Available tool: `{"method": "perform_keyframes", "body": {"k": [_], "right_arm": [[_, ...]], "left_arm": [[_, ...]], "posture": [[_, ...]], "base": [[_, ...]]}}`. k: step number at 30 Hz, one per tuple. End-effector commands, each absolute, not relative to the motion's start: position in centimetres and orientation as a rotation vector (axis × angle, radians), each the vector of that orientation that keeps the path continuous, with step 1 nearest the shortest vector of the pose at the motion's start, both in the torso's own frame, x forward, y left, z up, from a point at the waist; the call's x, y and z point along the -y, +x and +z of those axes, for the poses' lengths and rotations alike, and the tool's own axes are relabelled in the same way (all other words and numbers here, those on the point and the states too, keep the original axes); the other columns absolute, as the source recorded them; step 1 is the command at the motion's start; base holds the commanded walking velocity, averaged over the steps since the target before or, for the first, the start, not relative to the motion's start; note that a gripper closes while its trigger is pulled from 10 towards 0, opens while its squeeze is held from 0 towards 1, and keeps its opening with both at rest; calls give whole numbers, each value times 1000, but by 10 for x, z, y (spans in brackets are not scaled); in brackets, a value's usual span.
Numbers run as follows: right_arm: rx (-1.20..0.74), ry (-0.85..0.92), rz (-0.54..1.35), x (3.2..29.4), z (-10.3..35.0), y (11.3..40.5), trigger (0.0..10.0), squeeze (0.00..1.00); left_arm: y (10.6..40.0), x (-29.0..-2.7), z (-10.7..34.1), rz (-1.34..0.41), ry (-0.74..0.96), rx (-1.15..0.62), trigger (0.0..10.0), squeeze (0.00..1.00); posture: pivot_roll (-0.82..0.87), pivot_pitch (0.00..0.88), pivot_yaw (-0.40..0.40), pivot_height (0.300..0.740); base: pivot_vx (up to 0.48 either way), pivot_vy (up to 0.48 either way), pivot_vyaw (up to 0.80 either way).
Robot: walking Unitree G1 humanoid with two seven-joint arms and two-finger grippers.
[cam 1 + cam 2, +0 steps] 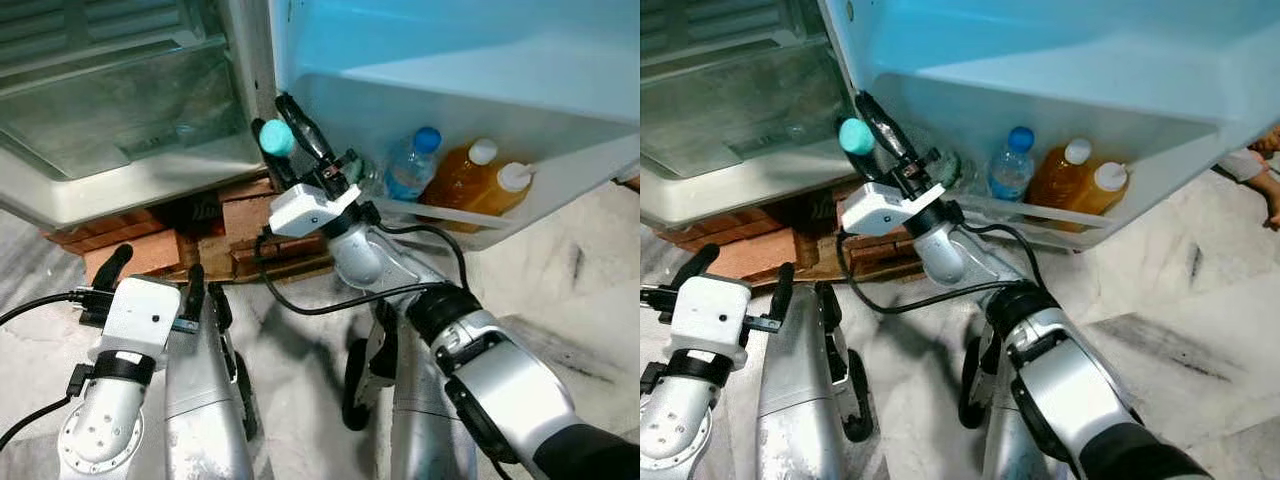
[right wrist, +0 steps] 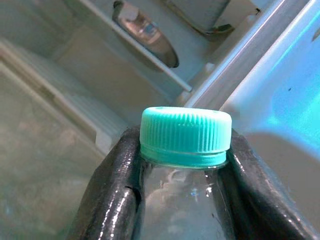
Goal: Restocking fridge
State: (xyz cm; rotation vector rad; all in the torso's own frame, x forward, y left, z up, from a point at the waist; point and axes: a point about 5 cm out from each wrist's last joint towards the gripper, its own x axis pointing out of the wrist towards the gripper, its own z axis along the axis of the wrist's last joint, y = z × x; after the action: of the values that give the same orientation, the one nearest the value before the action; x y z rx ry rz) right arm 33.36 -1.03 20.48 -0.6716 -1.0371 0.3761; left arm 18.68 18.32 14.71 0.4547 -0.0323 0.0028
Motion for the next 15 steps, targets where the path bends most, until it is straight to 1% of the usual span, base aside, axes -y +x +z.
{"method": "perform_keyframes", "body": {"k": [1, 4, 6, 9, 10, 11, 12, 15], "right_arm": [[1002, -693, 350, 13, 200, 337, 10000, 0], [986, -666, 315, 16, 206, 342, 10000, 0], [852, -654, 306, 21, 185, 345, 10000, 0], [708, -659, 309, 27, 160, 345, 10000, 0], [550, -592, 276, 37, 140, 346, 10000, 0], [491, -567, 275, 41, 132, 345, 10000, 0], [491, -567, 275, 41, 132, 345, 10000, 0], [325, -490, 241, 57, 110, 344, 10000, 0]], "left_arm": [[182, -184, 146, -12, 464, 9, 10000, 0], [181, -184, 145, -14, 467, 2, 10000, 0], [182, -182, 145, -24, 464, 1, 10000, 0], [183, -180, 145, -28, 461, 3, 10000, 0], [183, -180, 146, -29, 459, 4, 10000, 0], [183, -180, 146, -30, 458, 4, 10000, 0], [183, -180, 146, -30, 458, 4, 10000, 0], [183, -181, 144, -31, 455, -3, 10000, 0]], "posture": [[376, 498, -14, 507], [372, 505, -11, 507], [372, 505, -12, 507], [372, 505, -12, 507], [378, 506, -11, 507], [380, 505, -10, 507], [380, 505, -10, 507], [363, 501, -10, 507]], "base": [[0, 0, 0], [0, 0, 0], [0, 0, 0], [0, 0, 0], [0, 0, 0], [0, 0, 0], [0, 0, 0], [0, 0, 0]]}}
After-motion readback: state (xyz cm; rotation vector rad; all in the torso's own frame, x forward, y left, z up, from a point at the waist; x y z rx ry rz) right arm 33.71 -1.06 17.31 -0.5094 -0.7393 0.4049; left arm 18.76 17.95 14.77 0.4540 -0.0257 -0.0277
